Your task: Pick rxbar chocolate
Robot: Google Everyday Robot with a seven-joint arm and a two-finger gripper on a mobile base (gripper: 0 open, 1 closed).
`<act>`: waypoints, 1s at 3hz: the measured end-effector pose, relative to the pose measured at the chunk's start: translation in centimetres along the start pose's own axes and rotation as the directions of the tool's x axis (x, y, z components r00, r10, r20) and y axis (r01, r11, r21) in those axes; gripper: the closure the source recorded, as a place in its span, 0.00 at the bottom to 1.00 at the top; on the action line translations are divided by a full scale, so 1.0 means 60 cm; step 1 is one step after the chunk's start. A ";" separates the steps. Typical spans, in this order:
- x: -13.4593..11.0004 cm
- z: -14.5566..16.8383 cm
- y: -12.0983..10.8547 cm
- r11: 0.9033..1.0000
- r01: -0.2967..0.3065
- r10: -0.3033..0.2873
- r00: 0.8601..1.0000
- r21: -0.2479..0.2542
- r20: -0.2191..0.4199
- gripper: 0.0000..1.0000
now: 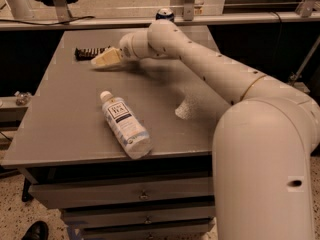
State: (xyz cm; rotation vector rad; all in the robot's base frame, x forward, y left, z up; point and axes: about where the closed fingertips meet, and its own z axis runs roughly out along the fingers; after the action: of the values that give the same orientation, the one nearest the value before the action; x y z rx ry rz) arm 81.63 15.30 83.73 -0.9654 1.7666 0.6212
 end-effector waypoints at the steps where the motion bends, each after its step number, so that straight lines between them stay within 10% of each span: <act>1: -0.005 0.014 -0.001 1.000 -0.012 0.012 1.000 -0.003 0.008 0.00; 3: -0.006 0.035 0.017 1.000 -0.010 0.011 1.000 -0.026 0.010 0.18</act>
Offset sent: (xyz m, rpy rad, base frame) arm 0.0078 0.0198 0.0011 0.0307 0.0144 0.0057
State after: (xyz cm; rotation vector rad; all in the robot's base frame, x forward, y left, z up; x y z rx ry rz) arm 81.94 17.58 83.23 -0.9701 1.7596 0.6564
